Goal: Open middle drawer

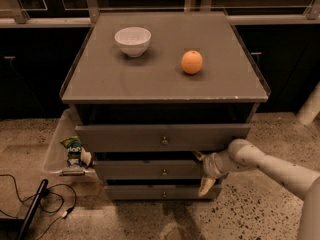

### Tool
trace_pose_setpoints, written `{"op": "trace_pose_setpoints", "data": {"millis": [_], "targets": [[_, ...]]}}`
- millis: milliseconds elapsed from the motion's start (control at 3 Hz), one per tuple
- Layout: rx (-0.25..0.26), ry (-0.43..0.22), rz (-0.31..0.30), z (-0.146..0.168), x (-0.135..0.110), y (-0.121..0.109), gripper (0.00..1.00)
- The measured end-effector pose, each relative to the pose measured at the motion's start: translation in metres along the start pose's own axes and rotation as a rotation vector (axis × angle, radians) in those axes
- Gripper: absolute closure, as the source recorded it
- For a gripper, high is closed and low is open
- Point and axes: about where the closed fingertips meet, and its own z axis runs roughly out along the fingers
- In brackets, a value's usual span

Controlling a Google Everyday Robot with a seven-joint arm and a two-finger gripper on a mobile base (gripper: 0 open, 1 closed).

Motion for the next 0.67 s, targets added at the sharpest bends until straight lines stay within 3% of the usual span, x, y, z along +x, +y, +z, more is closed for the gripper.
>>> {"op": "trace_pose_setpoints", "data": {"millis": [667], "targets": [[0.006,0.001,0.0,-0.0012,0.0014,-0.0041,0.42]]}}
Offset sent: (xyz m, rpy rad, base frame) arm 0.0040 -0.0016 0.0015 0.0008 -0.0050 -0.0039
